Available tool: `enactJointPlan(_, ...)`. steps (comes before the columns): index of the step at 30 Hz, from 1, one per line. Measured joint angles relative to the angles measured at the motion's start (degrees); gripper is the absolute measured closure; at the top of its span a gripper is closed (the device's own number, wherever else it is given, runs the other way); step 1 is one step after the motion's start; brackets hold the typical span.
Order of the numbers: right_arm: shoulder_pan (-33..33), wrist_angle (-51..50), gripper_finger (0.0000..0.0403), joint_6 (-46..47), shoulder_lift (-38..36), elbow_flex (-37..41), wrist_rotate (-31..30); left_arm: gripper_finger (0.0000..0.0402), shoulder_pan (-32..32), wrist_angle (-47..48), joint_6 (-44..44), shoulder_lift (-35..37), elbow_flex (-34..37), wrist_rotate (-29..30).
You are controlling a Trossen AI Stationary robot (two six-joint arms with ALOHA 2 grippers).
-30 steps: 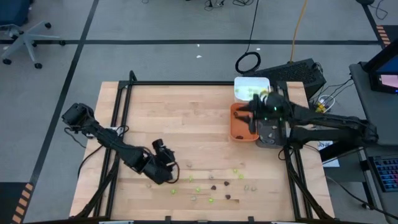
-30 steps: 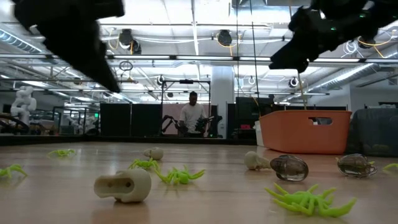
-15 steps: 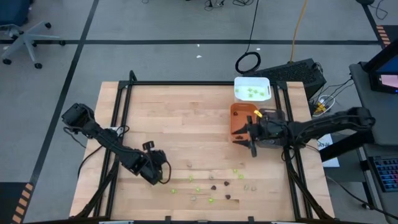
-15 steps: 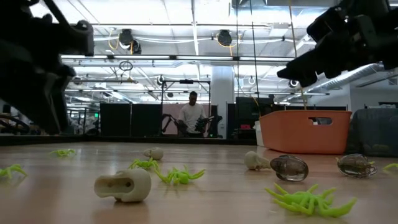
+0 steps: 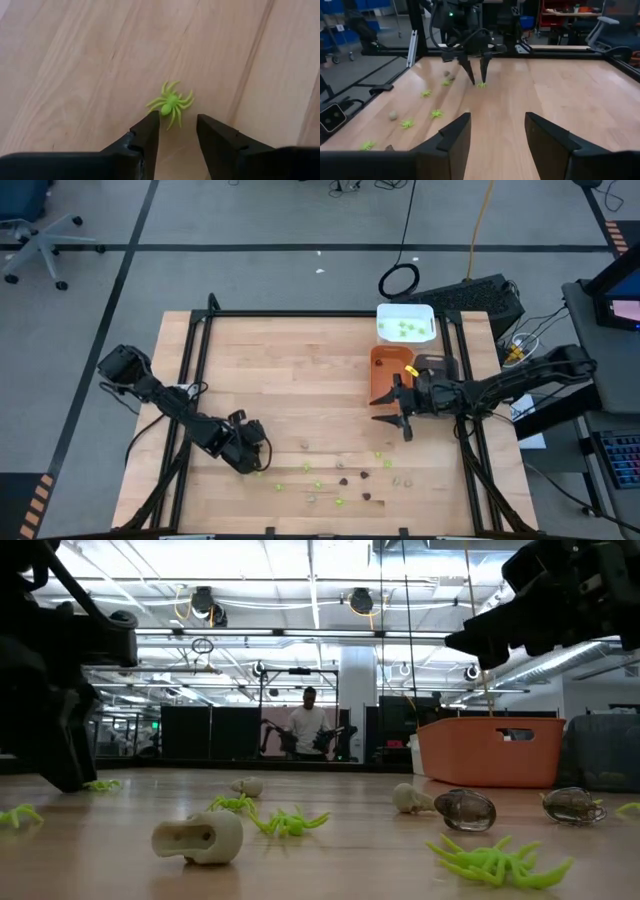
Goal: Sort Halloween decoration
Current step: Put the green spider toy into the white bin
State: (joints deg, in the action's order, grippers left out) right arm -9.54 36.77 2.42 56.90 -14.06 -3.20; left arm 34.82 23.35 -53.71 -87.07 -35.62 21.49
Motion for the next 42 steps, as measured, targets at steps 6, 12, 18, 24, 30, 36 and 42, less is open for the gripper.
enactJointPlan(6,0.0,2.1,0.0232,-0.1,1.0,0.0,0.0,0.0315,-1.2,0.0,2.5,-0.1,0.3,-0.7)
enactJointPlan(12,0.0,2.9,0.0232,-0.1,1.0,0.0,-0.2,0.0393,-2.9,-2.7,9.0,-0.2,0.4,-0.2)
enactJointPlan(18,-0.2,2.9,0.0232,2.7,1.1,0.0,-0.2,0.0400,-4.9,-5.0,13.3,0.8,0.5,4.1)
enactJointPlan(24,-2.8,3.9,0.0232,2.8,4.7,0.0,-3.3,0.0401,-6.5,-8.8,21.3,2.7,-2.9,6.6)
enactJointPlan(30,-6.5,9.1,0.0232,-4.4,15.2,-2.9,-4.5,0.0401,-9.7,-24.0,33.8,2.9,-4.3,5.4)
enactJointPlan(36,-9.0,8.5,0.0232,-21.6,27.4,-12.5,-8.9,0.0401,-14.3,-35.2,36.3,2.9,-4.4,-5.7)
enactJointPlan(42,-9.3,8.7,0.0232,-38.3,36.9,-22.1,-11.8,0.0401,-16.4,-37.3,34.5,2.9,-4.4,-13.0)
